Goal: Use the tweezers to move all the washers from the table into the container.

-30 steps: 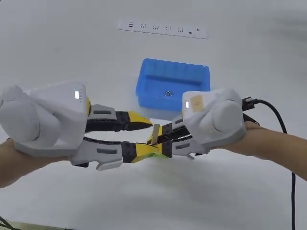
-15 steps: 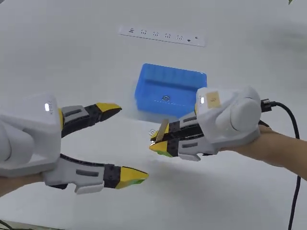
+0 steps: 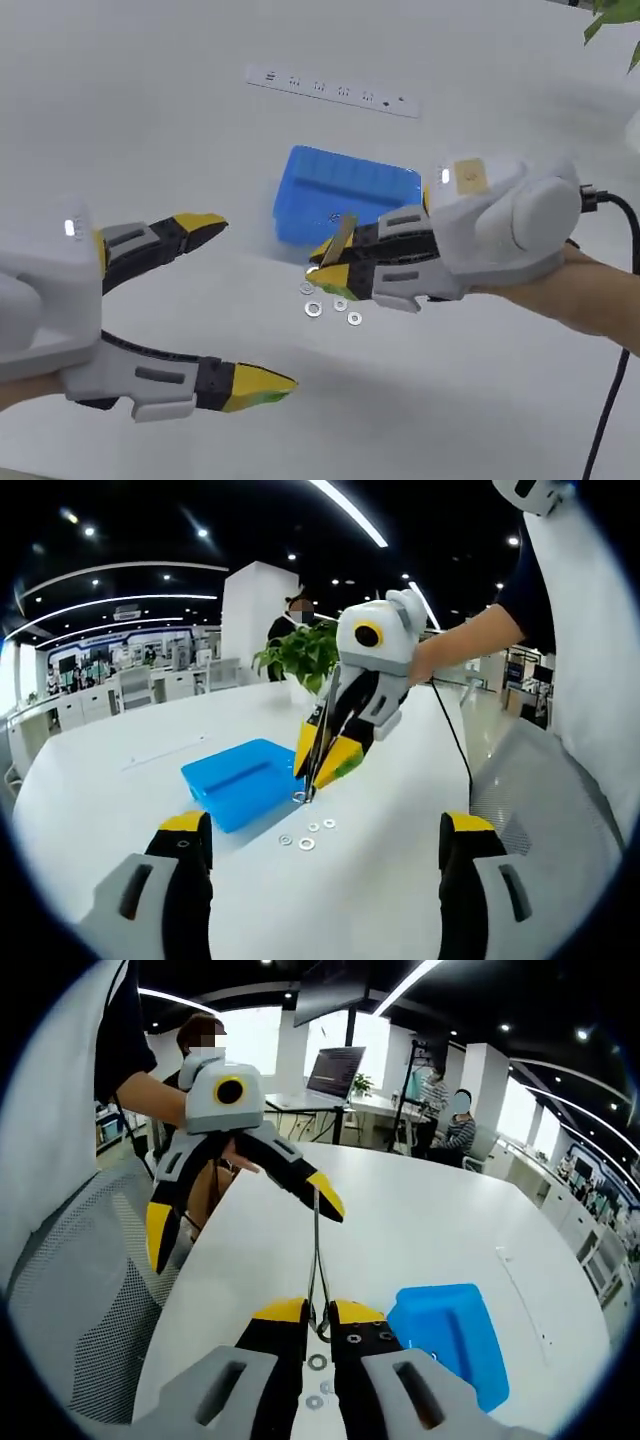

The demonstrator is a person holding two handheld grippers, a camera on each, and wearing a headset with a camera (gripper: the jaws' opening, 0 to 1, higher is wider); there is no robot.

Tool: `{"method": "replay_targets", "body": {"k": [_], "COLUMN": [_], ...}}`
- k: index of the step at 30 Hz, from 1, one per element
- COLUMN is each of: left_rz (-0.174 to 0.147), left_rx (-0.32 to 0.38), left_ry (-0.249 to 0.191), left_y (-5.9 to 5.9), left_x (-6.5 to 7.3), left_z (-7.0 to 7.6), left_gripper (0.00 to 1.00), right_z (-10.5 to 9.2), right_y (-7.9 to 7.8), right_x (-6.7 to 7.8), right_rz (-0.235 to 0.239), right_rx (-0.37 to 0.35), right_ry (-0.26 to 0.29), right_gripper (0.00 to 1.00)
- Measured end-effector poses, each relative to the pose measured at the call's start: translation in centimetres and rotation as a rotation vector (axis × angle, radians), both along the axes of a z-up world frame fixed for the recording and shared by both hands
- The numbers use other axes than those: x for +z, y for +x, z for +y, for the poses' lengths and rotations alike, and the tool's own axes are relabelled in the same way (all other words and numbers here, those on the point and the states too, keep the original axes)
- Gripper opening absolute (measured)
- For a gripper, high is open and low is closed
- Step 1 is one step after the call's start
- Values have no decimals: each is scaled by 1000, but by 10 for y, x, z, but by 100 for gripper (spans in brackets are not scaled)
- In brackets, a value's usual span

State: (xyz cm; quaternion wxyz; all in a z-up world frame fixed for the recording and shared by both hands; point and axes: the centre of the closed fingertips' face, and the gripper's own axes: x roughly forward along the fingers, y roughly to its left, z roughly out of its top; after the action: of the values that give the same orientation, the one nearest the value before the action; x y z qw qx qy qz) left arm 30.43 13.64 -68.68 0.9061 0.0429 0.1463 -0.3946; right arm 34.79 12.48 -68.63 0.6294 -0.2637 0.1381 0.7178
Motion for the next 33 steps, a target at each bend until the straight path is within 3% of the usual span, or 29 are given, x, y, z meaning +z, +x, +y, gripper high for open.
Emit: {"method": "replay_targets", "body": {"k": [3,5,9,12,15,21,25,33], "left_rz": [6,7,15,1,0,-6,-3,10], "left_rx": [18,32,62,119,151,180,185,192], "left_ry": [-5,-7,-13,8,-13,-19,-2,-20], "left_y": [-1,-1,-3,-1,1,5,7,10], "left_x": [-3,-5,-10,-14,-13,-14,-15,-14], "left_z": [5,9,16,24,26,31,35,32], "left_gripper": [100,100,100,99,100,99,99,99], "right_z": [4,7,9,2,-3,-8,-9,-8], "right_y": [11,22,46,72,93,123,134,135], "right_x": [13,20,23,11,-4,-29,-45,-69], "right_rz": [-11,-52,-80,-97,-91,-99,-64,-34], "right_rx": [-8,-8,-28,-57,-101,-165,-199,-197], "right_ry": [19,14,16,-19,-48,-80,-95,-119], "right_gripper": [9,9,9,9,9,9,9,9]}}
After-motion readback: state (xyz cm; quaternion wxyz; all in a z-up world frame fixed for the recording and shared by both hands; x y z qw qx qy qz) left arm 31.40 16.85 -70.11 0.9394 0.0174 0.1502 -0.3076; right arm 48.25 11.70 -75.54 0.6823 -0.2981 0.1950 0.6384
